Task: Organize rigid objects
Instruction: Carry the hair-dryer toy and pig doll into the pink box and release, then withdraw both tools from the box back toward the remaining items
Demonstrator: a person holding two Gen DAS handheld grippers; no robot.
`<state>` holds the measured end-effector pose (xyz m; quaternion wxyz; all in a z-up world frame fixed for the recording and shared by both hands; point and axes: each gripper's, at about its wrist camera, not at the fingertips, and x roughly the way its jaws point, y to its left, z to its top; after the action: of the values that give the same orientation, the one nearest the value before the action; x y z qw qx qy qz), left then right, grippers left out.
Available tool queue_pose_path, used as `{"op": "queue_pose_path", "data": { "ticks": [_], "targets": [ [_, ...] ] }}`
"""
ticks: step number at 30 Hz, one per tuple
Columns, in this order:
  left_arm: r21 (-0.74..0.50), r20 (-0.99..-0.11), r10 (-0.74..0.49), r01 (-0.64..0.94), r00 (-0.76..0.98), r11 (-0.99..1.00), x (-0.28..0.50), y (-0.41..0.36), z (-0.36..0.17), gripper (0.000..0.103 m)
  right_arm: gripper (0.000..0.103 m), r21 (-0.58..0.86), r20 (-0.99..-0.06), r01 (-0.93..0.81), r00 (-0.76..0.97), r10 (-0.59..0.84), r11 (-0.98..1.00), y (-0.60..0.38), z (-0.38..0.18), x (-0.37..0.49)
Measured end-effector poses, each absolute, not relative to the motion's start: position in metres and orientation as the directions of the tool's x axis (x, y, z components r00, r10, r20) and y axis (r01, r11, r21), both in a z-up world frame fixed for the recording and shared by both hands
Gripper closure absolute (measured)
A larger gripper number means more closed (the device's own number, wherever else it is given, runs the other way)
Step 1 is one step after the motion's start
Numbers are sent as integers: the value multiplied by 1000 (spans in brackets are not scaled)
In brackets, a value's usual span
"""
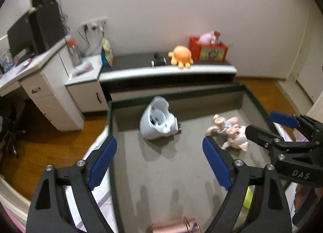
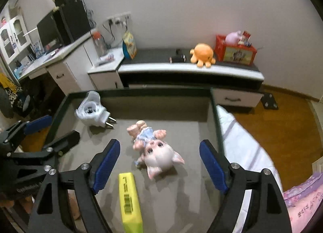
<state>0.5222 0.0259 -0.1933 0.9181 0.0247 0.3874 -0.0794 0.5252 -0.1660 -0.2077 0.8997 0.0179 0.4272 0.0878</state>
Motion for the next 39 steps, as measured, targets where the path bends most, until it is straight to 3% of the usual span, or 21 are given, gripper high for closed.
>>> {"op": "queue_pose_path", "data": {
  "ticks": [5, 9, 19, 28, 39],
  "targets": [
    [14, -607, -97, 132, 789, 991, 468, 43, -163, 3, 18, 107, -685, -165, 703, 193, 981, -170, -176, 480],
    [39, -502, -64, 96, 863, 995, 405, 49, -144, 0, 0, 93, -595, -190, 776, 208, 977, -169, -153, 425],
    [79, -336, -19, 48, 942, 996, 261, 37, -120, 0, 0, 32, -411, -184, 894, 180, 983, -164, -137, 287],
    [57, -309, -48, 69, 950, 996, 185, 23, -126, 0, 0, 78, -345, -96, 931, 118, 992, -178, -138, 201],
    [56, -294, -39, 58, 955, 997, 153, 24, -136, 0, 0, 61, -310, -37, 949, 54, 997, -185, -139, 161]
  ]
}}
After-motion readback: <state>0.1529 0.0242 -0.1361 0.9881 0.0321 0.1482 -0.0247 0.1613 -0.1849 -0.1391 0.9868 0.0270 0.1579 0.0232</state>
